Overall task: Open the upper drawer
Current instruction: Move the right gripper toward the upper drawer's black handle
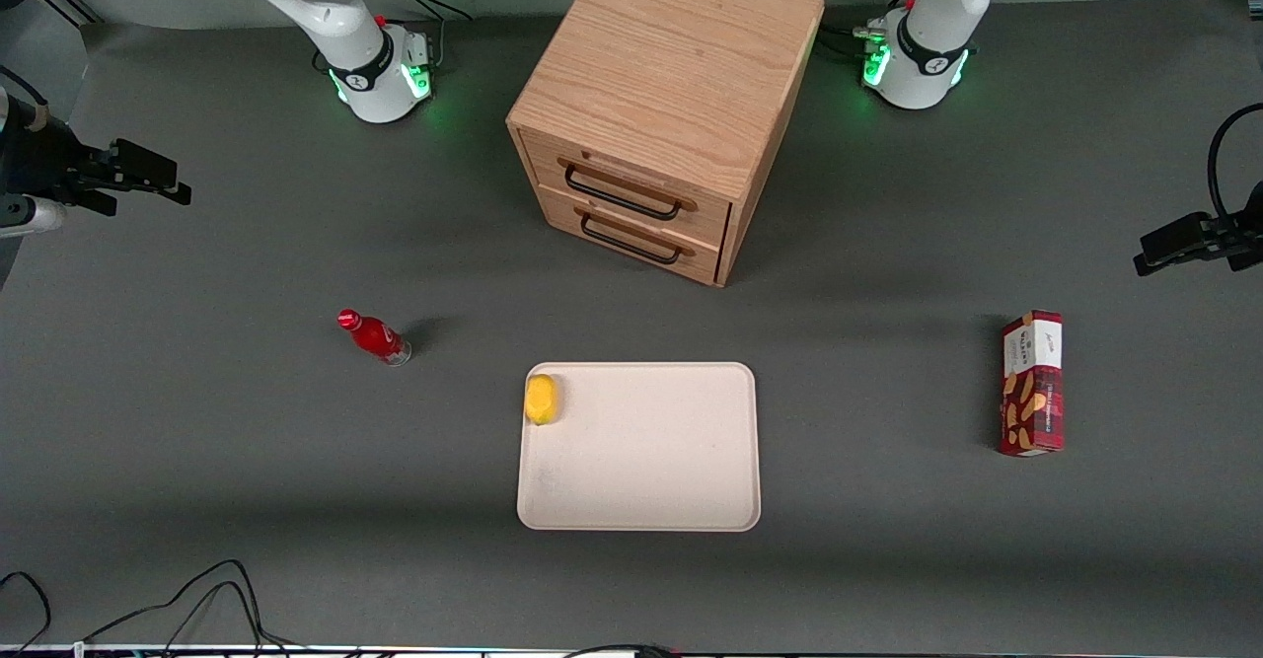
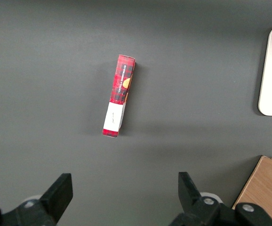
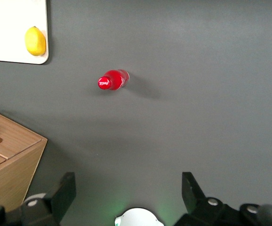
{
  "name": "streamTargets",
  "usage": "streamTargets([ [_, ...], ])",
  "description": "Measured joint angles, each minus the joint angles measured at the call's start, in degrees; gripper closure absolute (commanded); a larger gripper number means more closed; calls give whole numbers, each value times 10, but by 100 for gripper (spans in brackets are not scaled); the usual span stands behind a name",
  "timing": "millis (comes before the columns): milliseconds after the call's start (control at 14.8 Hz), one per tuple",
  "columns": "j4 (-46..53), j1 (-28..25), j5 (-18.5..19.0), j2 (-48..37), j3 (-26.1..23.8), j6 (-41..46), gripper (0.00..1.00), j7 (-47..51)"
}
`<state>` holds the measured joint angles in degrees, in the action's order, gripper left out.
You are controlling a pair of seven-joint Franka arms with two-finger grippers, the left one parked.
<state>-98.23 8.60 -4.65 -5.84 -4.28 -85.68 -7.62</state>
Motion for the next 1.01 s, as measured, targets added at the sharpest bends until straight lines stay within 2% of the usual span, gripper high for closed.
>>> streamTargets([
  [405,0,-1,0,-2,-4,0,0,-2],
  [811,4,-3,0,-5,-49,-8,0,-3],
  [1014,4,-4,0,-2,-87,-19,0,-3],
])
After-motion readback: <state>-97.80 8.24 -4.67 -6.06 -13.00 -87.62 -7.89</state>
